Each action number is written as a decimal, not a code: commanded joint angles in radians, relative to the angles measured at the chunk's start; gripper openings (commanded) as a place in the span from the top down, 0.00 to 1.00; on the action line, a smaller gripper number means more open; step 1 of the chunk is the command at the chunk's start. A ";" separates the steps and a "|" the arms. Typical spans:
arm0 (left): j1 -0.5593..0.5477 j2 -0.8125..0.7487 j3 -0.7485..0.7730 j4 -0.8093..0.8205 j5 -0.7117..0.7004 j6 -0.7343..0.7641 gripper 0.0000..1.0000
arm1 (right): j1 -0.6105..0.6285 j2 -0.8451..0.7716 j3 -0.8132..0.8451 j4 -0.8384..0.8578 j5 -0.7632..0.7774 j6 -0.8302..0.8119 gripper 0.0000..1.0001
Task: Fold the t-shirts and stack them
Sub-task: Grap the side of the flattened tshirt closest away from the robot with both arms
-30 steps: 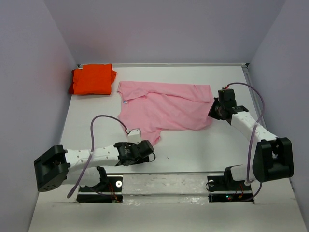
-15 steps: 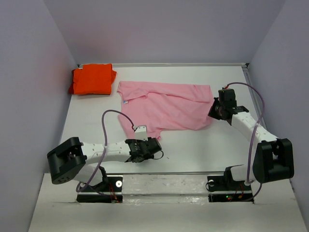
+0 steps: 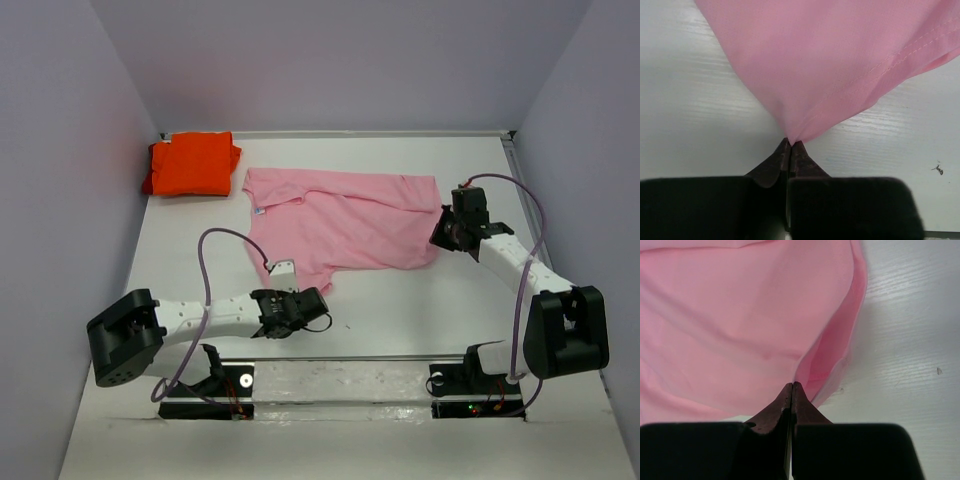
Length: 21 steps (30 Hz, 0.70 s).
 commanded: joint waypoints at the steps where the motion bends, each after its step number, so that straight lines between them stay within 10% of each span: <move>1: -0.006 -0.049 -0.033 -0.045 -0.057 -0.040 1.00 | 0.011 -0.005 -0.003 0.046 -0.014 -0.012 1.00; 21: 0.043 -0.150 0.158 -0.131 -0.261 0.196 1.00 | 0.011 -0.187 -0.001 0.033 0.077 -0.008 1.00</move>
